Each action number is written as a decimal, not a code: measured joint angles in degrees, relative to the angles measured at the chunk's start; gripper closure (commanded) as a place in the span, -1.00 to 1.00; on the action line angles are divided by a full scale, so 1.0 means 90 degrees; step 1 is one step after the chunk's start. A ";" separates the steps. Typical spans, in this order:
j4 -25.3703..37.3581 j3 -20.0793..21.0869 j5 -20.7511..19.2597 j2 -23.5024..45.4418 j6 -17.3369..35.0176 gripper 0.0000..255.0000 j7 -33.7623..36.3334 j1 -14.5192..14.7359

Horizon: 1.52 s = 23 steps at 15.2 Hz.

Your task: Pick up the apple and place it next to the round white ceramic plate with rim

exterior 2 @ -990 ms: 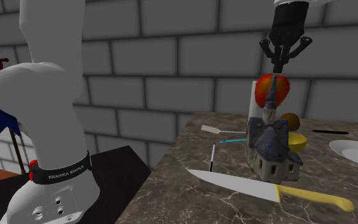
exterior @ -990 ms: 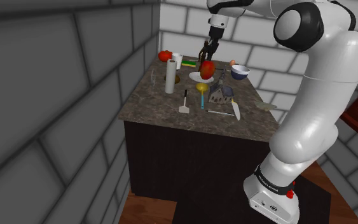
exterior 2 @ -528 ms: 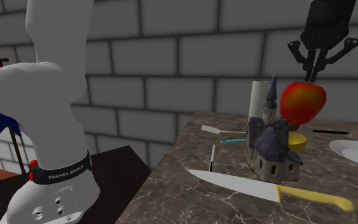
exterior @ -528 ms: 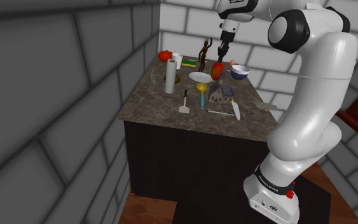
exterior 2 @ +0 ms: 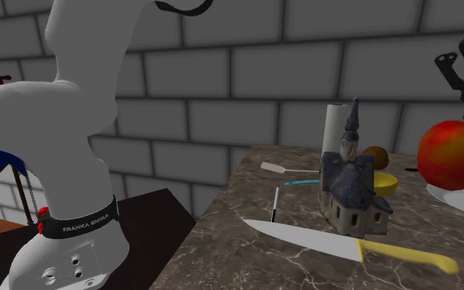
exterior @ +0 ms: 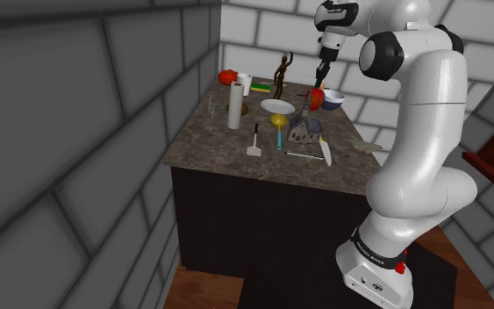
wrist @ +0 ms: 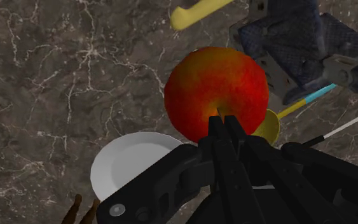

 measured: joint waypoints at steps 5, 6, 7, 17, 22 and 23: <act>0.0763 -0.0047 0.0152 0.0664 -0.0137 1.00 -0.0412 -0.0464; 0.0690 -0.0048 0.0152 0.0660 -0.0070 1.00 -0.0425 -0.0460; 0.0659 -0.0045 0.0159 0.0690 -0.0008 1.00 -0.0438 -0.0465; -0.0280 -0.0034 0.0174 0.0655 0.0883 1.00 -0.0517 -0.0368; -0.0448 -0.0030 0.0184 0.0669 0.1064 1.00 -0.0537 -0.0357; -0.0449 -0.0029 0.0184 0.0670 0.1067 1.00 -0.0538 -0.0357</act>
